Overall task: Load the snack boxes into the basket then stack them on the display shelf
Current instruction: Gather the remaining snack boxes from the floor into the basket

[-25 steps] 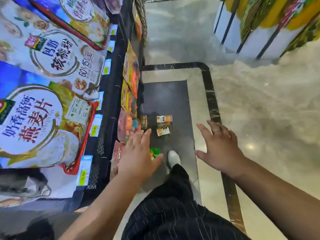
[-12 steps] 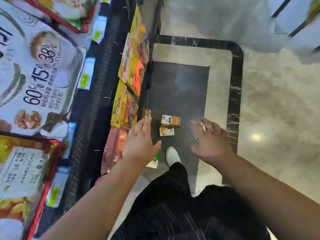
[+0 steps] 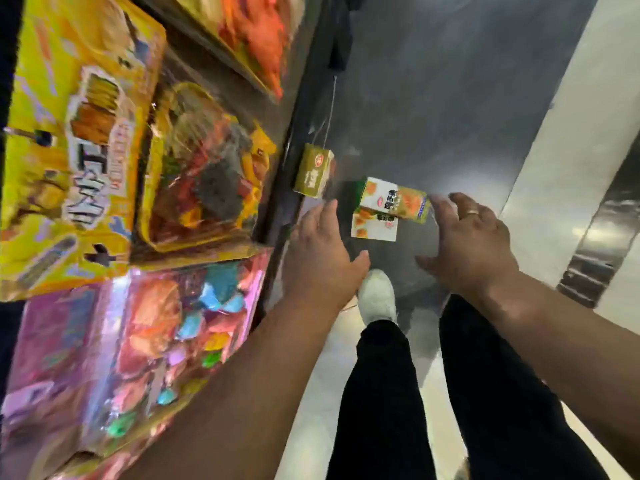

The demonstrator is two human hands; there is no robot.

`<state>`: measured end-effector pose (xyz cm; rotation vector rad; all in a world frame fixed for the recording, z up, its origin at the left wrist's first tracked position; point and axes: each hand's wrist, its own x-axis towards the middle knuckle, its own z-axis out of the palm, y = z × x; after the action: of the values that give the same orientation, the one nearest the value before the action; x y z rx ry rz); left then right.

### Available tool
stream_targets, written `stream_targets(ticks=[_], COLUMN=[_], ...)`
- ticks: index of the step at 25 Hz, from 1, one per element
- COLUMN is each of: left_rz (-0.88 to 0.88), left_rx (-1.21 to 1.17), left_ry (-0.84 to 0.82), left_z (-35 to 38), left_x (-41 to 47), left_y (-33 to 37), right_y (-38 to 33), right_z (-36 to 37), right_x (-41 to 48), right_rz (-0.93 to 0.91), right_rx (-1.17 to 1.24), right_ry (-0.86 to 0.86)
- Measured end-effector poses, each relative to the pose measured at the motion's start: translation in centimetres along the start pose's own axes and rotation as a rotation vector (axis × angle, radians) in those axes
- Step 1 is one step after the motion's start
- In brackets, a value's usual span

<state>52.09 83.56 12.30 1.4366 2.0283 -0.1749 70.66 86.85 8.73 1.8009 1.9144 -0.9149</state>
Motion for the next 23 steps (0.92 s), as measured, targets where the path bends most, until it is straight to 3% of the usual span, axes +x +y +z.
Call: stream_targets(ticks=[7,13,19,23], left_rz=[-0.147,-0.234,-0.236,-0.238], left_rx=[0.022,0.033,0.126,0.022], left_ry=[0.069,0.1,0.143,0.254], left_z=[11.5,16.5,18.4,19.9], left_x=[11.0,17.4,22.9,23.0], left_y=[-7.6,-12.2,-12.1,-11.2], right_y=[1.5,2.1,4.2,4.7], right_z=[11.2,14.7,13.3,13.4], right_x=[14.0,19.8,21.7,22.8], right_rz=[-0.117,-0.146,-0.11,-0.025], right_rx=[-0.119,-0.1,0.177,0.352], right_ry=[-0.005,-0.004,0.04,0.088])
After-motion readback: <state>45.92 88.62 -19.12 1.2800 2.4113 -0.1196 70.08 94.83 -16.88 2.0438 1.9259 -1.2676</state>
